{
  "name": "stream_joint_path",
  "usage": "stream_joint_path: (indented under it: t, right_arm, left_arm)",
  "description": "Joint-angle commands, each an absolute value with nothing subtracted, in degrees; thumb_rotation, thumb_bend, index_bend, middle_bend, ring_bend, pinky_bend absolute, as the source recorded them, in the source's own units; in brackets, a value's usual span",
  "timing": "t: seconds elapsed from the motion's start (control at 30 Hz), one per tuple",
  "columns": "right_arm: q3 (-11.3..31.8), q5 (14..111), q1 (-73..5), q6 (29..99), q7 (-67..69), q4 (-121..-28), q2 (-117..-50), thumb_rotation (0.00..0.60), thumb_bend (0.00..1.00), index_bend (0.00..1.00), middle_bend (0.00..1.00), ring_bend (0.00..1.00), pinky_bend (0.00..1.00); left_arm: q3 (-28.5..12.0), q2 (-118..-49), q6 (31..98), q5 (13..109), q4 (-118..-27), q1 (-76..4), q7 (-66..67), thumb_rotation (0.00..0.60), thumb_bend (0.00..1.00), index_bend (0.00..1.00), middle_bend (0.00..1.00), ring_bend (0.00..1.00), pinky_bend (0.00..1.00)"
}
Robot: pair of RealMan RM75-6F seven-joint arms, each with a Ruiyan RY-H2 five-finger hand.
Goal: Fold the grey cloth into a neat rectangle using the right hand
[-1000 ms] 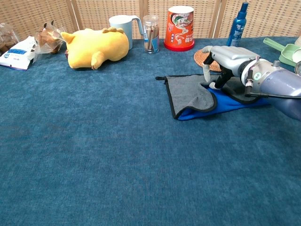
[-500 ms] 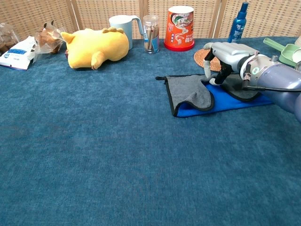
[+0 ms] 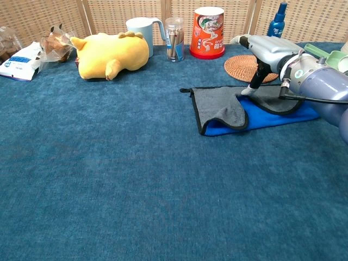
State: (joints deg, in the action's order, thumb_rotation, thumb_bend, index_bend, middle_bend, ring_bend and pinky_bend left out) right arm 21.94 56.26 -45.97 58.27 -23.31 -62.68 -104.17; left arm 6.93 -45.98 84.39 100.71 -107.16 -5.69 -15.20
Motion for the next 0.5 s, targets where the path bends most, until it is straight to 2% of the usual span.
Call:
stream_joint_path:
  t: [0.03, 0.5]
  right_arm:
    - [21.44, 57.01, -45.40, 59.01, -22.97, -64.68, -103.17, 0.600, 0.04, 0.03, 0.00, 0.05, 0.27]
    - [12.29, 69.28, -38.90, 64.43, -19.68, -80.75, -93.01, 0.600, 0.05, 0.20, 0.00, 0.05, 0.26]
  left_arm:
    - [6.96, -45.99, 84.37, 100.78, -107.13, -5.68, -15.20, 0.600, 0.24, 0.08, 0.00, 0.00, 0.07]
    - [7.07, -46.06, 84.01, 101.20, -107.18, -5.87, -14.95, 0.600, 0.24, 0.08, 0.00, 0.00, 0.07]
